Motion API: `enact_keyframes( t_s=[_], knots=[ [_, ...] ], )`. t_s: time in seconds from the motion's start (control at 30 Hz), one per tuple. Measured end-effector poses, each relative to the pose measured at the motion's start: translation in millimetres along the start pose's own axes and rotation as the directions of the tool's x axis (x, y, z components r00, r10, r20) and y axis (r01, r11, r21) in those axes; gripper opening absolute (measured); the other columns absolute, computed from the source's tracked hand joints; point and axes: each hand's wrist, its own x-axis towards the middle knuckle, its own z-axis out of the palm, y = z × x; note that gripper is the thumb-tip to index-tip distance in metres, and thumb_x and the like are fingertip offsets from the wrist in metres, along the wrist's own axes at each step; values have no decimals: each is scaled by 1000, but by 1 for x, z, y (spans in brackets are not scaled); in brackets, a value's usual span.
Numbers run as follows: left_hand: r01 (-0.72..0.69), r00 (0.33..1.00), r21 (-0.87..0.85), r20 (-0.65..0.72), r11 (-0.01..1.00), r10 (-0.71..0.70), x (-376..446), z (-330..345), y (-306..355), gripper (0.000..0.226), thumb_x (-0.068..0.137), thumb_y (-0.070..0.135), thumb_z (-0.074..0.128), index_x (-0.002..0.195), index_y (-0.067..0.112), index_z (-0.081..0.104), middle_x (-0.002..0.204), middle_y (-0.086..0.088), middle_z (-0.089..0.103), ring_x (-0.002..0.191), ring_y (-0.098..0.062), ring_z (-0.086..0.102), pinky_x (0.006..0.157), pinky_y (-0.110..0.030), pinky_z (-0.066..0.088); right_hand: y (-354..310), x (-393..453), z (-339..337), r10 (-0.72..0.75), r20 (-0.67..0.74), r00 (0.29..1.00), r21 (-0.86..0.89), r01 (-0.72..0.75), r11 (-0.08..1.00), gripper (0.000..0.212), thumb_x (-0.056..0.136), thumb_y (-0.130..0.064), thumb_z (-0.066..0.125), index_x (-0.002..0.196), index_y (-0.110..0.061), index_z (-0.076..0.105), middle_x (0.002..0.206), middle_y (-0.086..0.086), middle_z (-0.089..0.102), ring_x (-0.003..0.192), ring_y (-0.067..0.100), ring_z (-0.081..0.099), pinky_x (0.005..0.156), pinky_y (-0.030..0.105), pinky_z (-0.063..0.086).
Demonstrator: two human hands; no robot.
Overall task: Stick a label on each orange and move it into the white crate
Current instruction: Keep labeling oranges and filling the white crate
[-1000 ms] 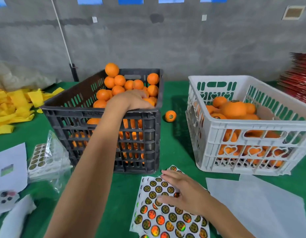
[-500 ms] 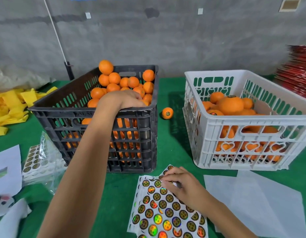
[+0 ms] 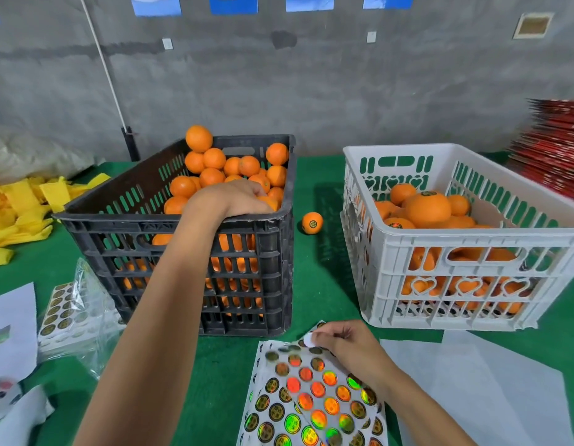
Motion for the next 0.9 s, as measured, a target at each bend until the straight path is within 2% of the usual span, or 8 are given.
enact_keyframes(
  t_s=[0.07,0.2,0.27,0.37,0.5,0.6,0.73,0.9],
  knots=[
    [-18,1000,8,-21,1000,18,1,0,-1,53,94,38,66,144,28,53,140,-4,53,110,-23,51,91,-34,44,0,-1,0,-47,-83,995,-13,46,999,31,98,-27,67,79,-3,73,85,10,75,80,3,69,87,24,54],
    [-39,993,-62,-116,997,32,2,1,-3,59,89,44,70,143,28,52,132,-3,56,102,-20,51,77,-30,41,-29,-1,-1,-195,-318,928,-48,189,981,15,99,-28,66,90,-28,78,89,-11,76,84,3,69,79,22,52],
    [-68,982,-118,-186,991,45,3,2,-5,61,84,44,75,138,29,53,117,2,57,93,-16,54,65,-28,40,-66,5,-6,-362,-428,828,-117,346,931,11,99,-30,67,94,-34,76,93,-15,71,86,4,66,76,17,51],
    [-128,951,-189,-303,974,66,1,5,-5,71,80,43,79,143,29,49,125,1,55,107,-21,54,79,-33,46,-134,22,-18,-594,-542,595,-298,524,798,9,98,-32,67,96,-30,76,92,-14,64,81,4,61,67,12,44],
    [-240,875,-216,-471,947,115,-5,6,-4,71,74,38,84,136,31,51,132,-6,48,117,-29,54,97,-44,51,-209,54,-27,-742,-538,400,-579,464,670,18,102,-34,61,104,-23,74,99,-9,59,77,9,56,64,32,48],
    [-342,815,-211,-552,916,177,-8,7,-4,67,72,34,85,130,31,52,119,-5,47,111,-28,53,96,-44,50,-233,72,-23,-789,-437,432,-676,421,605,20,102,-31,61,109,-19,75,103,-3,60,93,18,58,74,36,51],
    [-413,734,-147,-639,899,232,-7,9,-8,68,75,36,84,134,34,50,117,-1,43,114,-22,52,96,-39,48,-227,77,-23,-810,-253,529,-624,550,555,26,104,-28,57,123,-18,73,114,-4,65,108,16,60,91,43,54],
    [-496,641,-55,-696,866,323,-1,10,-2,69,81,40,81,141,38,48,120,4,42,106,-17,55,87,-33,52,-217,63,-28,-793,-271,546,-579,566,587,46,102,-30,59,145,-13,57,145,0,57,132,18,54,111,43,47]
  ],
)
